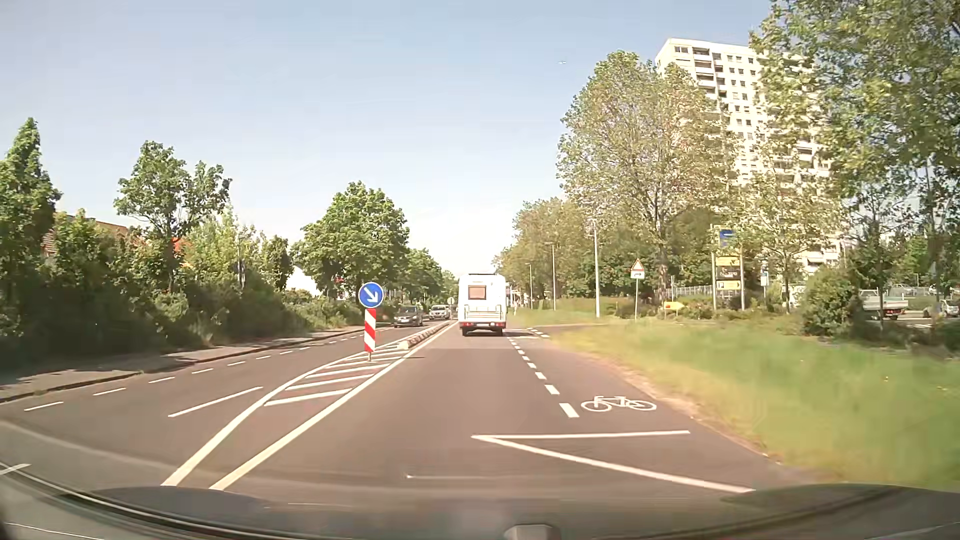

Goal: Follow the waypoints while adhering to traffic rules and regulations

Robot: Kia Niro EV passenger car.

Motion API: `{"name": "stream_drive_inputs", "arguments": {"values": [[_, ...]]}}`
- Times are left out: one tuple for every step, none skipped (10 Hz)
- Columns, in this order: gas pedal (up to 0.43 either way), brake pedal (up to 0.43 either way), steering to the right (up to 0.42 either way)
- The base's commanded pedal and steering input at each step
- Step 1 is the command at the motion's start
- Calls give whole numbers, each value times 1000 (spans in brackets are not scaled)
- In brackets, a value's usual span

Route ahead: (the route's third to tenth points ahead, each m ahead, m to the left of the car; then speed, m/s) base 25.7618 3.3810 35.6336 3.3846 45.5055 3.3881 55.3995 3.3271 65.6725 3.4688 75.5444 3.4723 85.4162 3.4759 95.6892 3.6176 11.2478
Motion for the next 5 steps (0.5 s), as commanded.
{"name": "stream_drive_inputs", "arguments": {"values": [[118,0,-3],[118,0,-3],[118,0,-3],[130,0,-3],[130,0,-3]]}}
